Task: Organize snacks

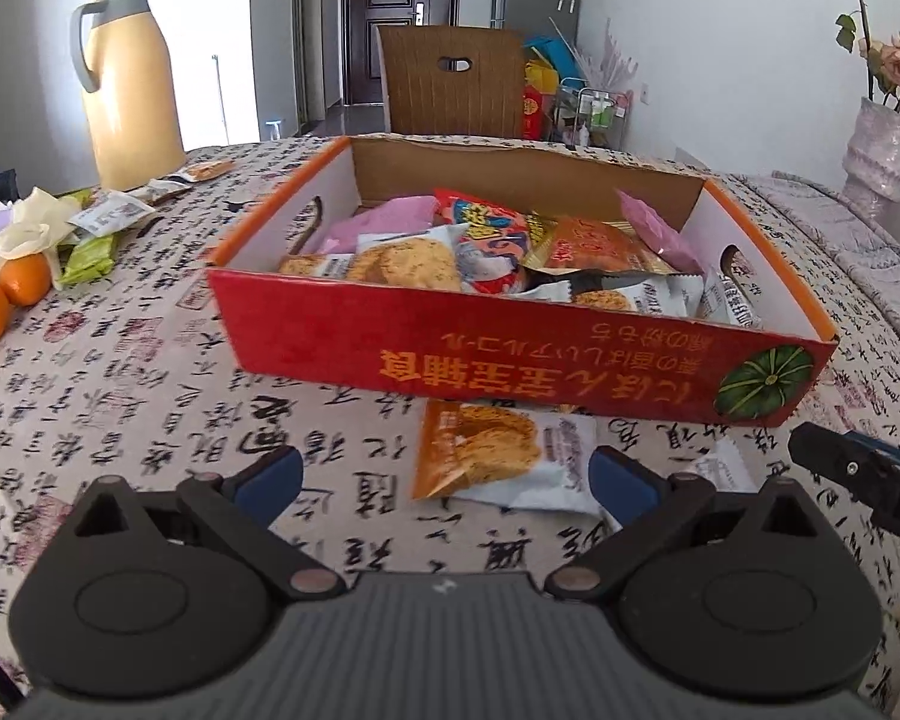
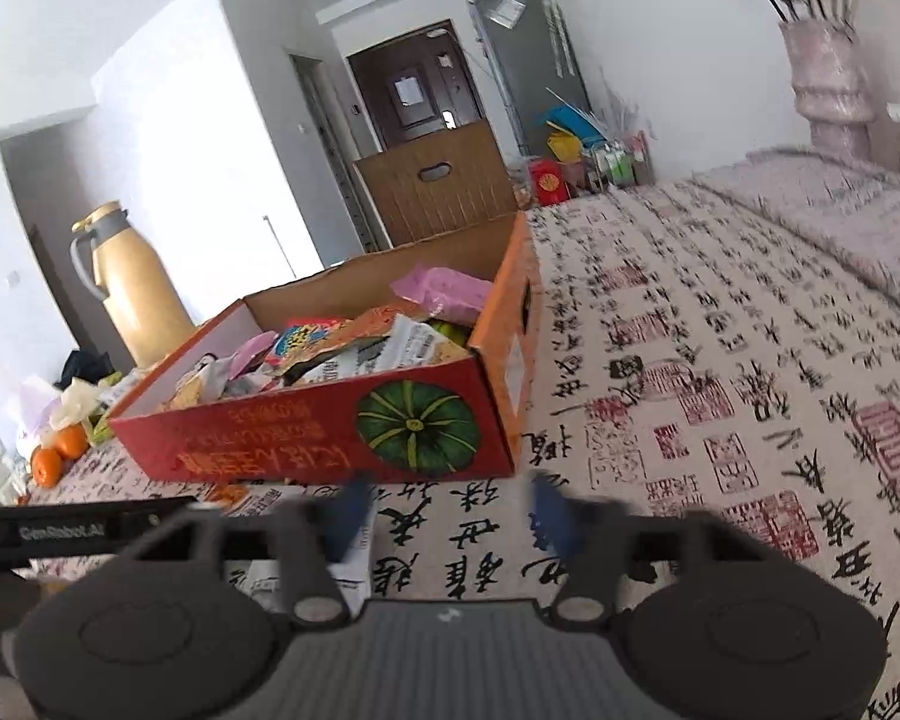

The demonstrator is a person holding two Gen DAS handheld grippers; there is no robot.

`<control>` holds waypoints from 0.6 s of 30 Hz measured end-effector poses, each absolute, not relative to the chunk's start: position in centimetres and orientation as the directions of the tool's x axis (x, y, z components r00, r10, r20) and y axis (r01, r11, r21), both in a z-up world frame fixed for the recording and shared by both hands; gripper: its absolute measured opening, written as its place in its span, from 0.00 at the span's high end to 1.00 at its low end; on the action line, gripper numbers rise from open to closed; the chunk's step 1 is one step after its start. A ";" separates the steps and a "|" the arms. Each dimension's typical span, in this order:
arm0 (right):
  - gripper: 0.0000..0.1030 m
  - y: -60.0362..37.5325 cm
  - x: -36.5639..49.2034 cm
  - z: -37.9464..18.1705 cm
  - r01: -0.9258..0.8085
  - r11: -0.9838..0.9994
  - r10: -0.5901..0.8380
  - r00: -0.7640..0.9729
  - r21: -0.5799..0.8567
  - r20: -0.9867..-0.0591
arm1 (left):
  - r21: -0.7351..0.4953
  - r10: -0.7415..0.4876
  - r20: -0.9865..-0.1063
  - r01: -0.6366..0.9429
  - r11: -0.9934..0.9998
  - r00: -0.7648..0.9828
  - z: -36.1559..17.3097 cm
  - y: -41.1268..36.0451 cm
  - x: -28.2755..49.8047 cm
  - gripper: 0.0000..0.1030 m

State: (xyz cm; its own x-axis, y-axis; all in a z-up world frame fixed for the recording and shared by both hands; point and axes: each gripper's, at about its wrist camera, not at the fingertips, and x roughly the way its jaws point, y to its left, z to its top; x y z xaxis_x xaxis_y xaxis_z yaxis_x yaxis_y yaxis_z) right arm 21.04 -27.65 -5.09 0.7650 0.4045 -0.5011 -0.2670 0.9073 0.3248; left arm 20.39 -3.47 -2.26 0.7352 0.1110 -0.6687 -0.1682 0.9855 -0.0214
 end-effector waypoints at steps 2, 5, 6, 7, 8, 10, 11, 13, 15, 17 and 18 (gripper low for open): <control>0.31 -27.0 20.7 -4.8 -0.312 0.901 0.429 0.747 0.303 -0.508 | -0.014 0.114 -0.667 -0.166 0.986 0.736 -2.1 -3.0 19.8 0.00; 0.18 -25.0 20.1 -4.4 -0.374 0.899 0.436 0.719 0.226 -0.541 | -0.013 0.123 -0.665 -0.175 0.984 0.737 -1.9 -2.0 18.9 0.00; 0.16 -24.1 19.9 -4.3 -0.396 0.898 0.433 0.710 0.194 -0.556 | -0.015 0.125 -0.665 -0.181 0.983 0.737 -1.9 -1.7 18.7 0.00; 0.16 -23.2 19.7 -4.2 -0.414 0.895 0.429 0.700 0.165 -0.571 | -0.021 0.126 -0.665 -0.187 0.982 0.737 -1.8 -1.4 18.5 0.00; 0.16 -22.3 19.7 -4.2 -0.427 0.894 0.420 0.692 0.136 -0.587 | -0.027 0.126 -0.664 -0.192 0.981 0.737 -1.8 -1.0 18.2 0.00; 0.16 -20.6 20.1 -4.3 -0.436 0.894 0.398 0.678 0.097 -0.618 | -0.039 0.124 -0.662 -0.200 0.979 0.739 -1.8 -0.5 17.7 0.00; 0.16 -20.0 20.3 -4.4 -0.437 0.896 0.385 0.671 0.081 -0.633 | -0.046 0.121 -0.661 -0.201 0.979 0.740 -1.7 -0.3 17.5 0.00; 0.16 -18.8 20.8 -4.6 -0.440 0.896 0.365 0.658 0.058 -0.658 | -0.059 0.112 -0.659 -0.200 0.978 0.744 -1.7 0.1 17.0 0.00; 0.16 -17.9 21.3 -5.0 -0.435 0.899 0.341 0.647 0.037 -0.682 | -0.068 0.106 -0.658 -0.200 0.977 0.746 -1.7 0.4 16.6 0.00; 0.16 -17.2 21.6 -5.4 -0.433 0.901 0.321 0.640 0.018 -0.698 | -0.076 0.100 -0.658 -0.198 0.977 0.747 -1.7 0.7 16.3 0.00; 0.14 -16.9 21.6 -5.6 -0.434 0.901 0.316 0.639 0.011 -0.702 | -0.079 0.097 -0.659 -0.197 0.977 0.746 -1.8 0.8 16.2 0.00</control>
State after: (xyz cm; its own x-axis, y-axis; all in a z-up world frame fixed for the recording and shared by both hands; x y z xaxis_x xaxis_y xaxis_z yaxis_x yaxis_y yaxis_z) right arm 21.64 -16.94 -5.58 0.6385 0.3164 -0.7015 -0.4344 0.9006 0.0108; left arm 16.18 0.82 -1.78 0.7460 0.0972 -0.6588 -0.1974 0.9771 -0.0794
